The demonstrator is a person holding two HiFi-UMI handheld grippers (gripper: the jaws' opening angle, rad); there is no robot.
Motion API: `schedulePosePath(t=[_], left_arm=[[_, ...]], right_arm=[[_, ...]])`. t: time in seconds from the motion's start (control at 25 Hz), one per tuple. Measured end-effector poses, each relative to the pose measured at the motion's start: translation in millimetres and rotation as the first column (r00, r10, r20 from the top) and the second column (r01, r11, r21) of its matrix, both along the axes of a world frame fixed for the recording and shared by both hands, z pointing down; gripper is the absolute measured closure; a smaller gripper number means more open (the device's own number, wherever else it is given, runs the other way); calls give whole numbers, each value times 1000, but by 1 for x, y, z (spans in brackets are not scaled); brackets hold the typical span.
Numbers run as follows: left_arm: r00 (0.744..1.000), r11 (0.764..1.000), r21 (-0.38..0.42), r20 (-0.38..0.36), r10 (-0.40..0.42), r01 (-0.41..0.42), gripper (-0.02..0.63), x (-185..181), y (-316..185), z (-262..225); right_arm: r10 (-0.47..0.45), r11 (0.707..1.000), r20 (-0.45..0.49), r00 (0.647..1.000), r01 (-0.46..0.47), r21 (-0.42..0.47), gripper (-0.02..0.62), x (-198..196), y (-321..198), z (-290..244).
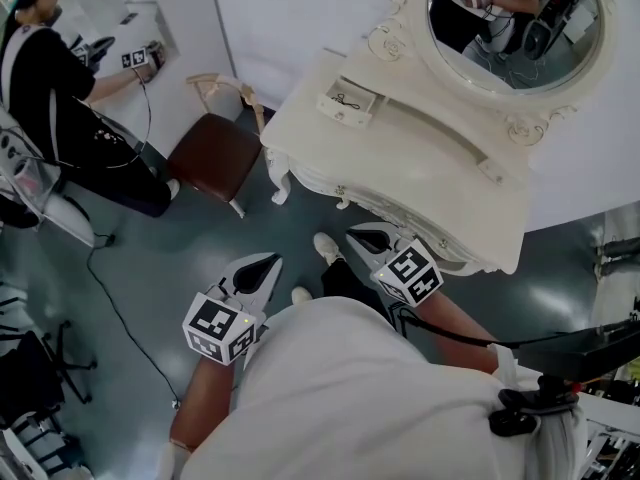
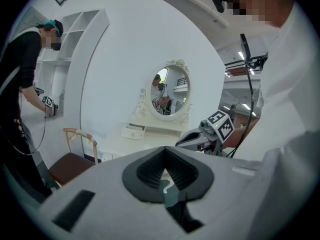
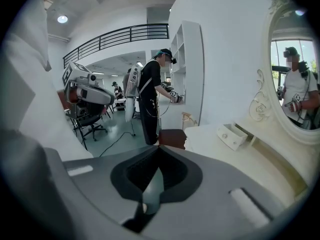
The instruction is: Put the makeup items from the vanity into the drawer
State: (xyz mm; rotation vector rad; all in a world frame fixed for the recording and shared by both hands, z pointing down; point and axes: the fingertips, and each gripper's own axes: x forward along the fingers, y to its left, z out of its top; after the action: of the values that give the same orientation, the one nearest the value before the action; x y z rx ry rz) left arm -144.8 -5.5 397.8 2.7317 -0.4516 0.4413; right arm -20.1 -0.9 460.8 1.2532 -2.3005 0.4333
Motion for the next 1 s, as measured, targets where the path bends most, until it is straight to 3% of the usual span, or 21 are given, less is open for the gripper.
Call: schedulePosePath(t=[0.64,1.0], left_arm=[[1000,1000,-8,9,-16,16,603,-11,9,6],[1000,1000,-20,13,6,-6,603,1,11,13]], right_arm=[[-39,999,-14,999,39,24,595,-17,3,-1],[-30,999,-14,999,30,29,595,-10,4,1]])
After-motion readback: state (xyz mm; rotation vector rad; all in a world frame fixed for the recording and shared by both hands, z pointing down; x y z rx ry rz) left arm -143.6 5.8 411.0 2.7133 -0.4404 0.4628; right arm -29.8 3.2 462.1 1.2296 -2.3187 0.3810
